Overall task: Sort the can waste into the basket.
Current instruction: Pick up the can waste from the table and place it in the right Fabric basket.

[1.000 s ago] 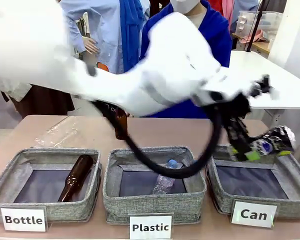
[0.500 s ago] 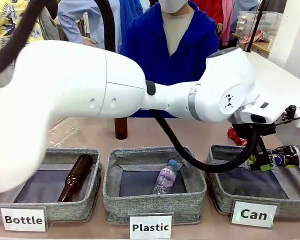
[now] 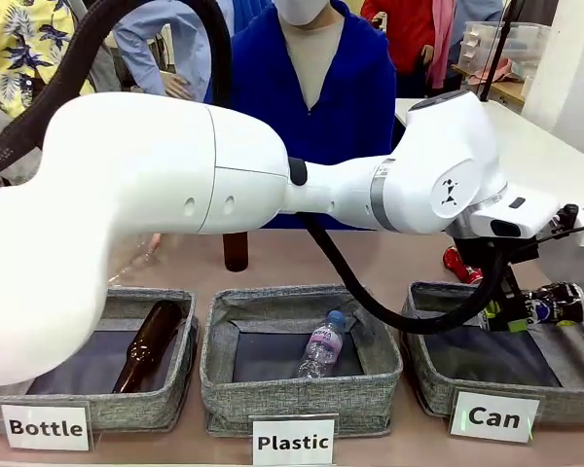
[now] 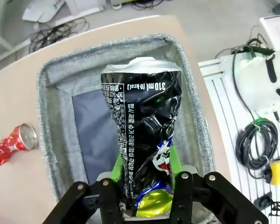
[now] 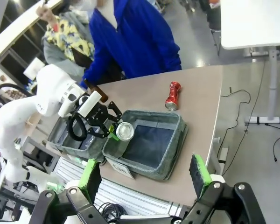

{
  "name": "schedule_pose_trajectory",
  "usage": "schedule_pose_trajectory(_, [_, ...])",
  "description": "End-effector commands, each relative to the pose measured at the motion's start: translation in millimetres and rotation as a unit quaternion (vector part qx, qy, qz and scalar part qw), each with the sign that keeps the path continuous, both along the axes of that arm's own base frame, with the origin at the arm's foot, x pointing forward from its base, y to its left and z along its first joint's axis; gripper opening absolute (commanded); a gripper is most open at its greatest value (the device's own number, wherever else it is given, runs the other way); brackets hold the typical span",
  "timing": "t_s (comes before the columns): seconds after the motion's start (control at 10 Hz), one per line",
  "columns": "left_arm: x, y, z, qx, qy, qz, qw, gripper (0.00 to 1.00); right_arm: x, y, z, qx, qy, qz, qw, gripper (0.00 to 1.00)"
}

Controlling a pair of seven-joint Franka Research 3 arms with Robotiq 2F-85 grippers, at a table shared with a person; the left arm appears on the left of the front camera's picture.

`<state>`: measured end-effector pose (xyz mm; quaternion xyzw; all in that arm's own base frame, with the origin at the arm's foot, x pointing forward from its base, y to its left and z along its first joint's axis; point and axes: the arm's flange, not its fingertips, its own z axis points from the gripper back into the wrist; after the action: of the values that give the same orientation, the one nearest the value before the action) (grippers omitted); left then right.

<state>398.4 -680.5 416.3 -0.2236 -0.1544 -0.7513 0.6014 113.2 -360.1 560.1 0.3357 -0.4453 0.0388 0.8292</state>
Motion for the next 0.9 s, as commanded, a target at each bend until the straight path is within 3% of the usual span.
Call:
schedule_pose_trajectory(0.0, [-0.2, 0.2, -0.1, 0.002, 0.001, -0.001, 1.0, 0.41, -13.2, -2.7, 2.3, 0.003, 0.002, -0.021, 1.0, 1.0])
schedule_pose_trajectory(0.1, [-1.0, 2.1, -1.0, 0.004, -0.009, -0.022, 1.0, 0.97, -13.2, -2.7, 2.3, 0.003, 0.002, -0.021, 1.0, 1.0])
schedule_pose_trajectory(0.8, [-3.8, 8.2, 7.9, -0.008, -0.008, -0.023, 1.0, 1.0, -13.2, -2.7, 2.3, 0.003, 0.002, -0.021, 1.0, 1.0])
